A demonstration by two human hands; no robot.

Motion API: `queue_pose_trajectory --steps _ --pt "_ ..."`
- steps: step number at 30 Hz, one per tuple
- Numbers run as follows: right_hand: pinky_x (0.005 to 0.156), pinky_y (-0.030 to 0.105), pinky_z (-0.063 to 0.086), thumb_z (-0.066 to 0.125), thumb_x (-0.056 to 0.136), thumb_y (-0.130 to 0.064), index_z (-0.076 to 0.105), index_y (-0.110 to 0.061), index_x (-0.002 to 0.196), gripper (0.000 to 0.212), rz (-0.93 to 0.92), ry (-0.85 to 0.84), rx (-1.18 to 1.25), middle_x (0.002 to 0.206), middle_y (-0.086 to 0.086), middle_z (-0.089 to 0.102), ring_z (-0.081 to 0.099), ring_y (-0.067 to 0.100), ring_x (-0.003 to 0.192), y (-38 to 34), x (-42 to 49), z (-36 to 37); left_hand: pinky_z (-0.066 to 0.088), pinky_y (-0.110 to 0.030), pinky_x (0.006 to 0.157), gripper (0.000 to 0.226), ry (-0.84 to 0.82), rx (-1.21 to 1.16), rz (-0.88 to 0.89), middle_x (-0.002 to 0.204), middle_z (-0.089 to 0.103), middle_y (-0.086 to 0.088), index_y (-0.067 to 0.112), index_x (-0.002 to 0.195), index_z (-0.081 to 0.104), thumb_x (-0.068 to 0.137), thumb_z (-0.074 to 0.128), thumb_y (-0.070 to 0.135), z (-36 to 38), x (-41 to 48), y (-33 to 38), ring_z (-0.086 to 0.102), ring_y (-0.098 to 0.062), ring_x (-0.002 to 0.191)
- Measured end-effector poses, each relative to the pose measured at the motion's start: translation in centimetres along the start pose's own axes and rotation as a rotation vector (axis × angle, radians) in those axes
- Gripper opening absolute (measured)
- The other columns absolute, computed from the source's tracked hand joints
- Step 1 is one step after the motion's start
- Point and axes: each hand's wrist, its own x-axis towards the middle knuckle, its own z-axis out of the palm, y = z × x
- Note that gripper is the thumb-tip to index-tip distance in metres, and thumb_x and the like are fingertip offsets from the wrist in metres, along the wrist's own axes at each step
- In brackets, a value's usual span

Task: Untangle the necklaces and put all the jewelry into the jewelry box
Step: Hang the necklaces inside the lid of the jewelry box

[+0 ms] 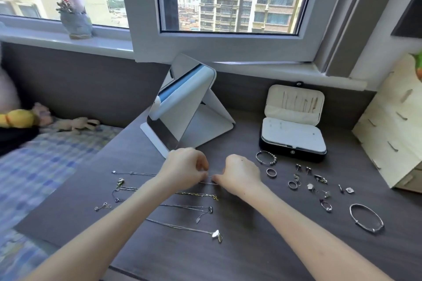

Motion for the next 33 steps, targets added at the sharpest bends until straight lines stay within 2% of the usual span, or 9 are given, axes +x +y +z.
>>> queue_pose_trajectory --steps 5,9,15,18,23,25,28,31,33 --pt "0.073 0.028 0.041 0.060 0.085 -0.027 0.058 -0.014 0.083 0.013 0.000 0.006 0.087 0.110 0.007 0.065 0.059 0.028 0.105 0.2 0.4 0.4 0.041 -0.027 0.081 0.019 -0.063 -0.019 0.073 0.081 0.053 0.013 0.026 0.091 0.069 0.073 0.071 0.035 0.9 0.5 -0.3 0.057 -0.015 0.093" --pt "0.067 0.028 0.038 0.055 0.087 -0.028 0.056 -0.018 0.065 0.023 -0.081 0.098 0.154 0.075 -0.002 0.062 0.056 0.028 0.086 0.8 -1.1 -1.1 0.043 -0.030 0.079 0.015 -0.043 -0.113 0.116 0.071 0.048 0.015 0.025 0.087 0.070 0.076 0.070 0.035 1.6 0.8 -0.3 0.051 -0.011 0.080" --pt "0.061 0.025 0.041 0.060 0.086 -0.029 0.061 -0.019 0.072 0.018 -0.160 0.288 0.467 0.062 -0.010 0.056 0.054 0.009 0.063 1.9 -3.7 -6.0 0.043 -0.028 0.072 0.008 -0.037 -0.242 0.082 0.076 0.056 0.008 0.023 0.078 0.062 0.086 0.063 0.025 2.2 1.2 0.0 0.054 -0.013 0.075" --pt "0.051 0.022 0.042 0.061 0.085 -0.028 0.064 -0.017 0.073 0.017 -0.142 0.349 0.603 0.060 -0.008 0.060 0.053 0.005 0.053 3.1 -4.8 -8.3 0.042 -0.024 0.066 0.015 -0.075 -0.440 0.029 0.069 0.061 0.009 0.021 0.075 0.060 0.089 0.062 0.018 2.1 1.2 0.2 0.054 -0.005 0.062" --pt "0.048 0.005 0.037 0.064 0.085 -0.027 0.063 -0.020 0.067 0.019 -0.077 0.487 0.715 0.059 -0.012 0.062 0.052 -0.007 0.050 6.4 -6.3 -10.7 0.049 -0.025 0.080 0.019 0.010 -0.832 -0.080 0.078 0.070 -0.004 0.011 0.077 0.059 0.094 0.053 0.005 1.6 0.8 0.7 0.064 -0.013 0.076" --pt "0.051 0.012 0.040 0.065 0.085 -0.026 0.063 -0.019 0.067 0.020 -0.028 0.500 0.732 0.058 -0.012 0.060 0.052 -0.002 0.051 7.9 -6.8 -10.8 0.049 -0.025 0.079 0.023 0.004 -1.198 -0.189 0.079 0.071 -0.006 0.009 0.075 0.055 0.096 0.046 0.003 1.1 0.8 1.5 0.065 -0.017 0.081" --pt "0.050 0.022 0.033 0.064 0.087 -0.022 0.062 -0.015 0.066 0.022 0.059 0.462 0.788 0.048 -0.013 0.053 0.043 -0.002 0.042 10.1 -7.7 -10.0 0.047 -0.038 0.091 0.025 -0.025 -1.627 -0.262 0.069 0.069 -0.006 0.009 0.072 0.050 0.095 0.041 0.002 0.3 1.1 2.9 0.068 -0.021 0.076" --pt "0.048 0.021 0.030 0.063 0.087 -0.018 0.063 -0.013 0.065 0.023 0.141 0.442 0.851 0.047 -0.010 0.052 0.038 -0.001 0.035 12.0 -8.7 -8.9 0.050 -0.045 0.088 0.021 0.017 -1.622 -0.194 0.059 0.054 -0.002 0.010 0.075 0.049 0.095 0.044 0.004 -0.1 1.0 4.2 0.061 -0.017 0.058" --pt "0.044 0.017 0.029 0.062 0.087 -0.016 0.061 -0.010 0.062 0.026 0.207 0.405 0.827 0.048 -0.008 0.053 0.036 0.000 0.035 13.0 -9.5 -7.8 0.058 -0.039 0.073 0.018 0.033 -1.540 -0.121 0.057 0.046 0.001 0.011 0.077 0.052 0.094 0.050 0.008 -0.5 0.9 5.1 0.051 -0.014 0.053"
